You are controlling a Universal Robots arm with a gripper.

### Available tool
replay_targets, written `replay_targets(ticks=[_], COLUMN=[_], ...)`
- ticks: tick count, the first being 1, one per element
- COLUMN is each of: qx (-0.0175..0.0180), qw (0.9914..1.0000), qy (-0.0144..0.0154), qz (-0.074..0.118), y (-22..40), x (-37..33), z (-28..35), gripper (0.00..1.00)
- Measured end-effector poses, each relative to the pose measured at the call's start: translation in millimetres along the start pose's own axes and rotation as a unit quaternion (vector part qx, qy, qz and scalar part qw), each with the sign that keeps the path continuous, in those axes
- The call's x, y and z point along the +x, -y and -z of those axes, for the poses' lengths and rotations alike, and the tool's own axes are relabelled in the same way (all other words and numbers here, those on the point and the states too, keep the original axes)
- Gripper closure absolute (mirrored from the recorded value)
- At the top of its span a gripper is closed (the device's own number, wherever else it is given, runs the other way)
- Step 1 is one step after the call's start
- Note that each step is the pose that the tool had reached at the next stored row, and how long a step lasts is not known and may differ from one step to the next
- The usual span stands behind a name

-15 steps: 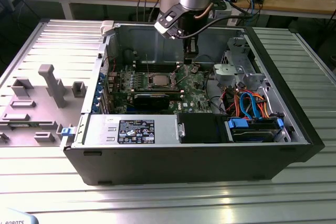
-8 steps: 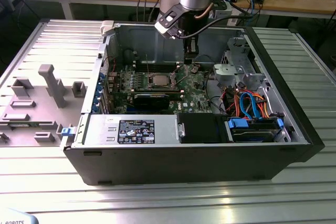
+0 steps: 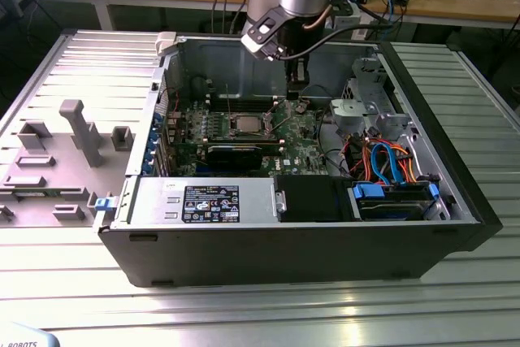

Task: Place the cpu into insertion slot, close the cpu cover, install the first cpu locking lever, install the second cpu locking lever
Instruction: 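Close the cpu cover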

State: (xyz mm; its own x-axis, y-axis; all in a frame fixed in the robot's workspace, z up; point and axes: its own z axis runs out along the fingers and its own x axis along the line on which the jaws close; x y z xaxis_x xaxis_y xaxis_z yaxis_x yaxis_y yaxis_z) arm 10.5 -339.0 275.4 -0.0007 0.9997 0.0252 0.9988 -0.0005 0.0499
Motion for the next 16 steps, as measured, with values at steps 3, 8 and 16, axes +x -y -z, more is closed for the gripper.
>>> replay_targets(ticks=[3,8,16], qx=[0.0,0.0,0.0], qw=[1.0,1.0,1.0], qy=[-0.0001,0.0,0.0], qz=[0.0,0.0,0.0], y=[-1.8,-7.8,-16.7], x=[0.0,-0.1,-0.2], z=[-1.0,-3.6,-7.7], gripper=[0.89,0.89,0.89])
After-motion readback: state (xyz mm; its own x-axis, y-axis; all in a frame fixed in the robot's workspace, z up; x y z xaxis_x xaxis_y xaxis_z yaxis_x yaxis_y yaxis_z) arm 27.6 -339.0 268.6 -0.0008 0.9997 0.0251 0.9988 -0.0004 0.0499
